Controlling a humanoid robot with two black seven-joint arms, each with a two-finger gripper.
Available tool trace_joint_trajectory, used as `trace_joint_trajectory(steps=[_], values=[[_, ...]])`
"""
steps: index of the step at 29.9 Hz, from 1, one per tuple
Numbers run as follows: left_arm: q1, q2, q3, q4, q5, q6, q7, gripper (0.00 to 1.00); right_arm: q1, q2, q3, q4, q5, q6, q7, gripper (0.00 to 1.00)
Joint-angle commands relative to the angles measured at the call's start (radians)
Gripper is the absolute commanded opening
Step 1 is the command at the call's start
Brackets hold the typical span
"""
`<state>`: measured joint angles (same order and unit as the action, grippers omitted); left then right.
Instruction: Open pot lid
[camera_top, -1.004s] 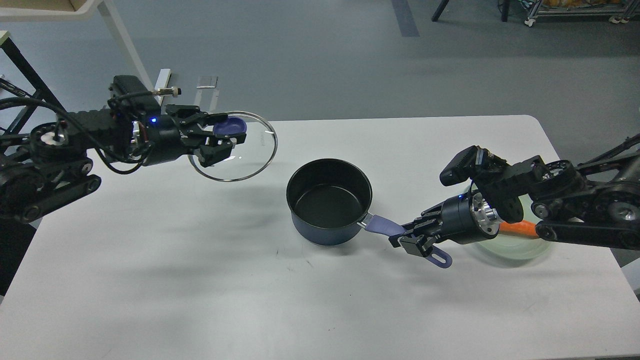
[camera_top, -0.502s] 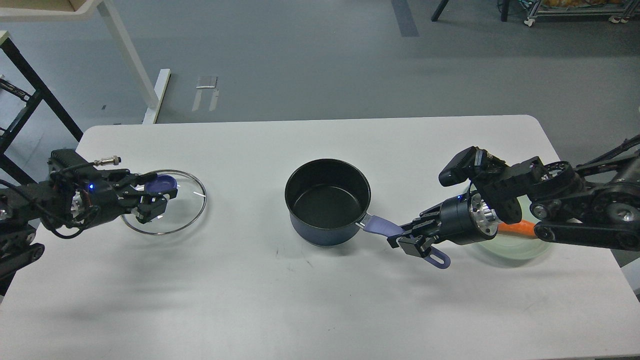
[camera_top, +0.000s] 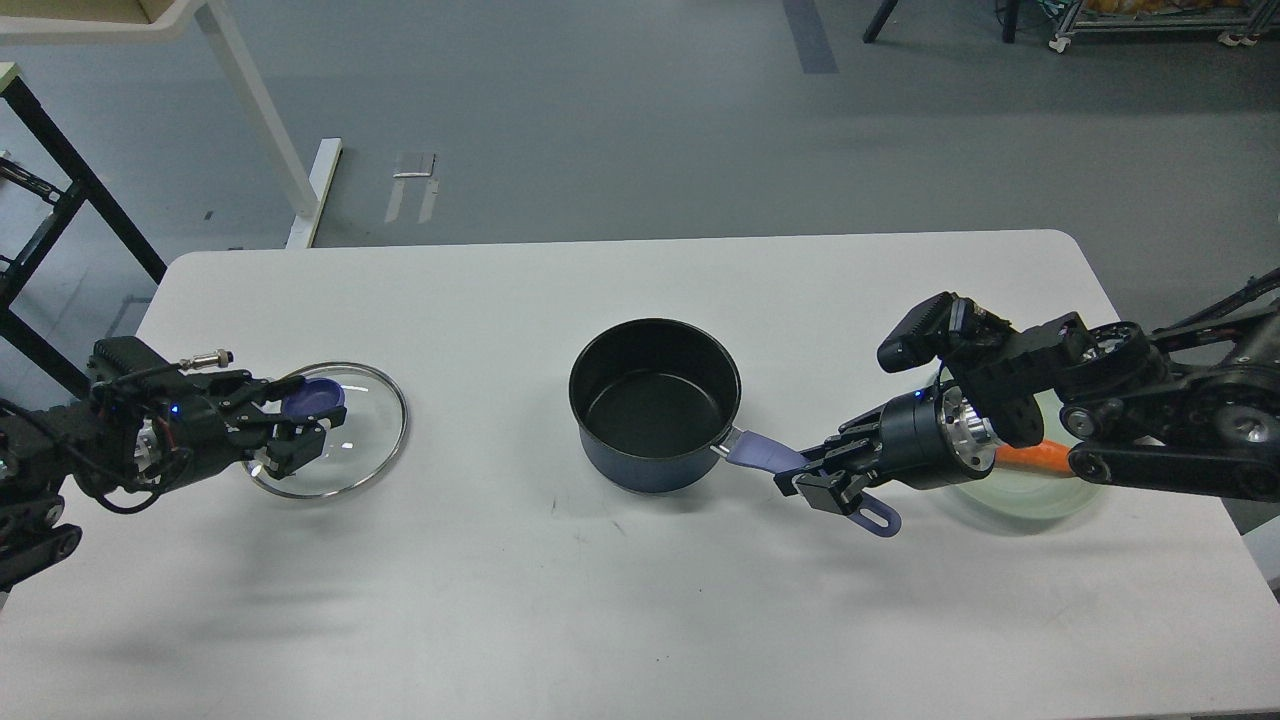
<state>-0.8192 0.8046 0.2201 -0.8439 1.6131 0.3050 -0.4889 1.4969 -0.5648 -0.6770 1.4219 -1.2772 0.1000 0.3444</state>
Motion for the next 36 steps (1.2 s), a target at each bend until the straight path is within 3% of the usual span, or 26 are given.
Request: trace_joint_trajectory(steps=[1, 7, 13, 16, 20, 25, 30, 36], values=[[-0.005, 0.001, -0.002, -0.001, -0.019, 0.000, 0.000, 0.80, -0.003, -0.001, 0.005, -0.003, 0.001, -0.003, -0.001, 0.45], [-0.020, 0.028, -0.016, -0.006, -0.039, -0.004, 0.000, 0.84, -0.003, -0.020, 0.027, -0.003, 0.004, -0.005, -0.001, 0.67], [-0.129, 0.045, -0.025, -0.011, -0.367, -0.027, 0.000, 0.99, -0.011, -0.089, 0.135, -0.004, 0.063, -0.005, -0.001, 0.97], [-0.199, 0.044, -0.024, -0.011, -0.579, -0.065, 0.000, 0.99, -0.015, -0.131, 0.204, -0.012, 0.174, -0.011, -0.001, 0.97], [-0.291, 0.033, -0.027, -0.011, -0.839, -0.194, 0.000, 0.99, -0.082, -0.201, 0.434, -0.049, 0.327, -0.020, -0.001, 0.97], [-0.327, -0.024, -0.096, -0.003, -1.223, -0.293, 0.000, 0.99, -0.245, -0.196, 0.768, -0.148, 0.433, -0.031, -0.002, 0.97], [-0.318, -0.073, -0.171, 0.002, -1.426, -0.409, 0.000, 0.99, -0.409, -0.126, 1.023, -0.234, 0.481, -0.086, -0.002, 0.98], [-0.311, -0.160, -0.232, 0.057, -1.490, -0.414, 0.000, 0.99, -0.556, -0.070, 1.200, -0.245, 0.565, -0.212, -0.002, 1.00]])
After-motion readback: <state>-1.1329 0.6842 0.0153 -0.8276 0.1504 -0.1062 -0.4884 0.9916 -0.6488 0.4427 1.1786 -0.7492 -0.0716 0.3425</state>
